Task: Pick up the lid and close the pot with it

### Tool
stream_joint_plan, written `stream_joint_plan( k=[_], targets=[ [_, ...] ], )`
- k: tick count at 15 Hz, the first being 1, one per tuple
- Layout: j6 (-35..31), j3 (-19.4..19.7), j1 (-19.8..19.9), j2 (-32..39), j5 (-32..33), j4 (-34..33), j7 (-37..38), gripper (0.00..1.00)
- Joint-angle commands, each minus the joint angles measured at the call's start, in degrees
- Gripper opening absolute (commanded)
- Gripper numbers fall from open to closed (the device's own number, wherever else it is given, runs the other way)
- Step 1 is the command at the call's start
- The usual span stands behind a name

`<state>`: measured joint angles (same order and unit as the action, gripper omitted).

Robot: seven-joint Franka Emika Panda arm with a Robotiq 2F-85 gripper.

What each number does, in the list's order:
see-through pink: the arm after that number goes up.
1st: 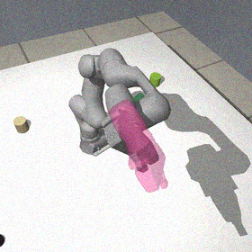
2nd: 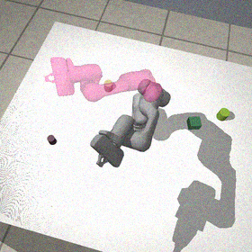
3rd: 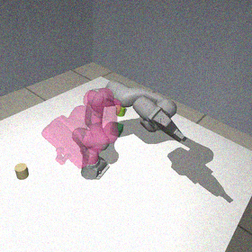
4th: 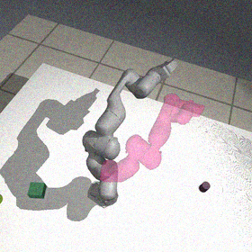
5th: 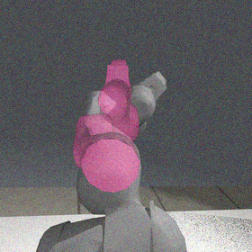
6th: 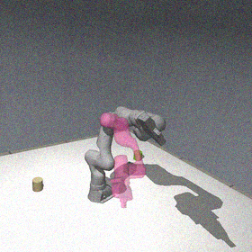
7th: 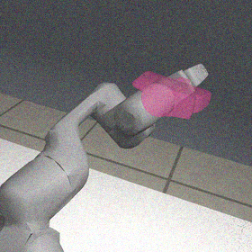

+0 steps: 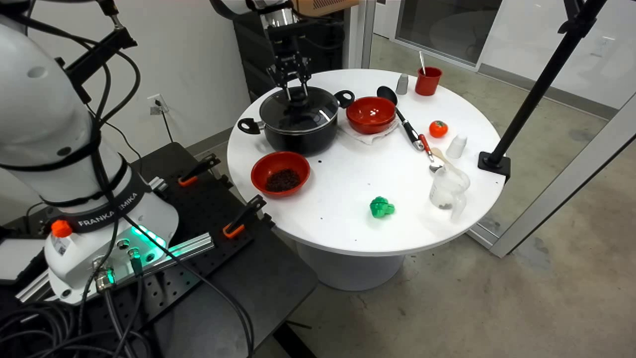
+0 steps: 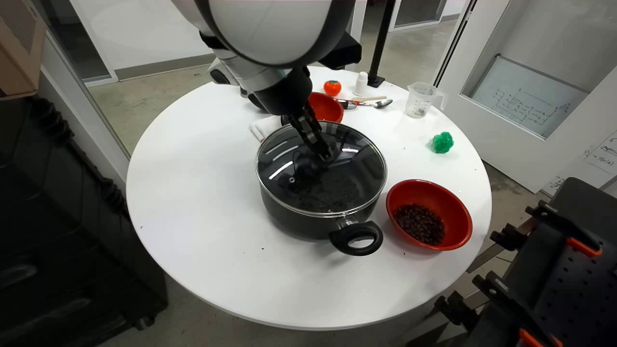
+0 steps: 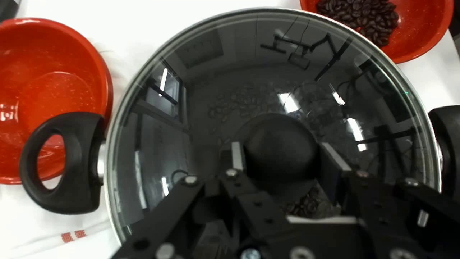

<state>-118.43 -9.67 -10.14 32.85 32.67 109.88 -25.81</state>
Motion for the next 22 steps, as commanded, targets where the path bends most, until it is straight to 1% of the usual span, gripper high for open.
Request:
stream_joint_plan(
  k=[1, 3, 4, 5, 8, 9, 16, 20, 22],
  targets=[
    [2.69, 0.59, -0.33, 2.33, -1.0, -4.07, -1.64, 0.26],
    [3.31, 0.65, -0.57, 2.67, -0.85, -4.43, -1.03, 0.26],
    [3.91, 0.66, -0.61, 3.01, -1.03, -5.02, -0.79, 0.58],
    [4.21, 0.65, -0.6, 3.19, -1.03, -5.28, -0.82, 0.77],
    [5.67, 0.61, -0.39, 2.88, -1.0, -5.72, -1.69, 0.96],
    [6.17, 0.59, -0.27, 2.56, -1.01, -5.69, -1.99, 1.0],
    [6.81, 0.6, 3.42, -4.04, -2.26, -2.25, -5.95, 1.0],
    [6.08, 0.63, 6.23, -8.8, -5.85, -0.53, -8.59, 1.0],
    [5.86, 0.98, 7.51, -11.12, -8.43, 0.07, -8.51, 1.0]
  ],
)
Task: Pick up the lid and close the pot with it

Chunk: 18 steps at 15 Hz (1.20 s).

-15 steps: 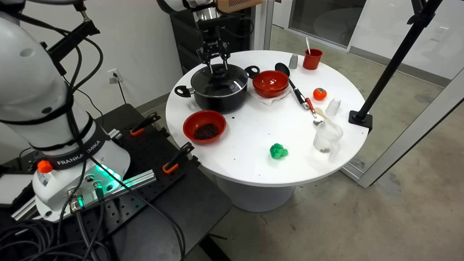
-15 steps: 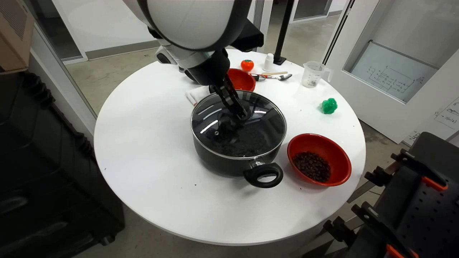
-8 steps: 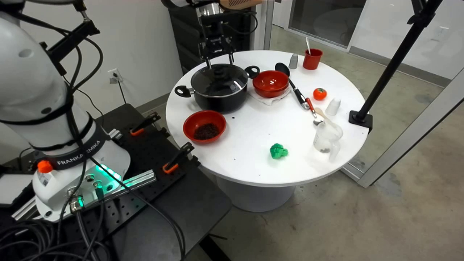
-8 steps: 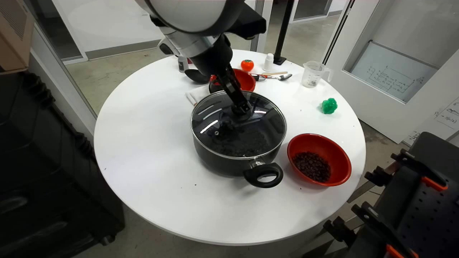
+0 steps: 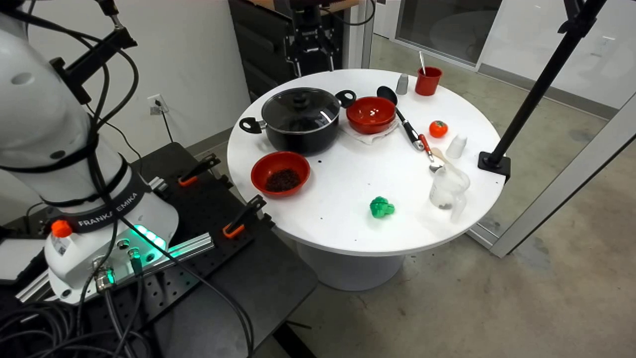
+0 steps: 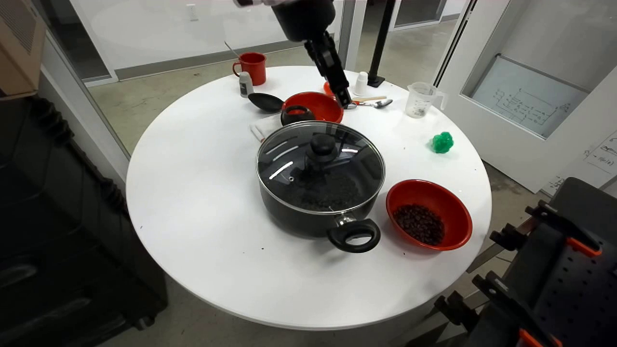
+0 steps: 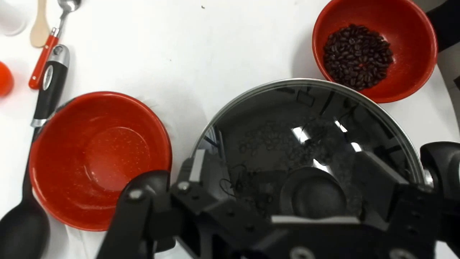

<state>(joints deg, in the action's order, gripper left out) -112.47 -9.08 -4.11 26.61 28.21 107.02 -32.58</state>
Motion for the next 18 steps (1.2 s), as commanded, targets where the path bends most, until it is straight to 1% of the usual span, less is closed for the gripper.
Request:
stream_joint_plan(
  k=[1, 4, 5, 6, 11, 14, 17, 18],
  targets=[
    [0.51, 0.58, 2.19, -5.72, -5.52, 2.8, -2.15, 1.0],
    [3.04, 1.6, 4.08, -7.29, -9.99, 1.55, -3.23, 1.0],
    [2.71, 2.23, 4.66, -7.92, -11.59, 1.46, -1.66, 1.0],
    [0.95, 2.89, 5.43, -8.77, -13.58, 1.98, 0.25, 1.0],
    [0.77, 5.52, 8.34, -12.12, -22.21, 2.36, 3.98, 1.0],
    [0.1, 6.89, 9.41, -13.47, -27.13, 2.3, 7.45, 1.0],
    [-4.29, 8.11, 9.64, -14.68, -30.2, 3.34, 12.28, 1.0],
    [-1.34, 8.03, 9.19, -12.67, -27.96, 1.05, 9.33, 1.0]
  ],
)
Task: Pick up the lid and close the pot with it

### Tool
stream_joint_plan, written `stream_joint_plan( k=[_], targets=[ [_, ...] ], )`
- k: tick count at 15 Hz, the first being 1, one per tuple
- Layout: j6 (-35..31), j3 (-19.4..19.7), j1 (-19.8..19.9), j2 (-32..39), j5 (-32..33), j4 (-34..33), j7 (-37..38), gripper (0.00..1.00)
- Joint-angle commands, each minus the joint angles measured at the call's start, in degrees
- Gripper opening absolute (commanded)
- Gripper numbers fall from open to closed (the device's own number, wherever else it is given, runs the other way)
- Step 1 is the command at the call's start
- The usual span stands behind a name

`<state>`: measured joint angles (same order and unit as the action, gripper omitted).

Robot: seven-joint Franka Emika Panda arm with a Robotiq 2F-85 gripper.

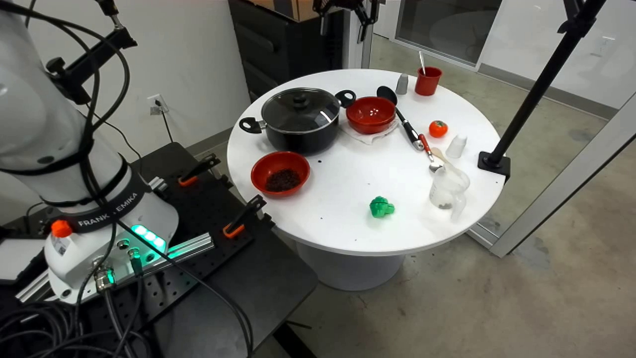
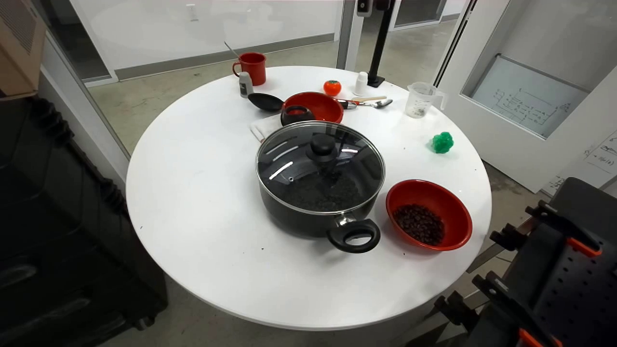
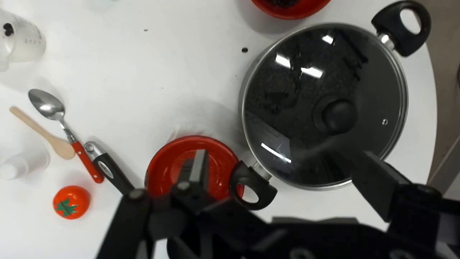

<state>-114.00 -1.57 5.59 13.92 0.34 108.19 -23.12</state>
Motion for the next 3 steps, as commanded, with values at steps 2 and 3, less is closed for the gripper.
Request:
stream_joint_plan(
  k=[2, 3],
  targets=[
    [-1.37, 0.9, -0.41, -0.46, -0.94, 0.32, 1.54, 1.0],
    [-1.62, 0.94, -0.41, -0.58, -1.02, 0.54, 1.8, 1.0]
  ],
)
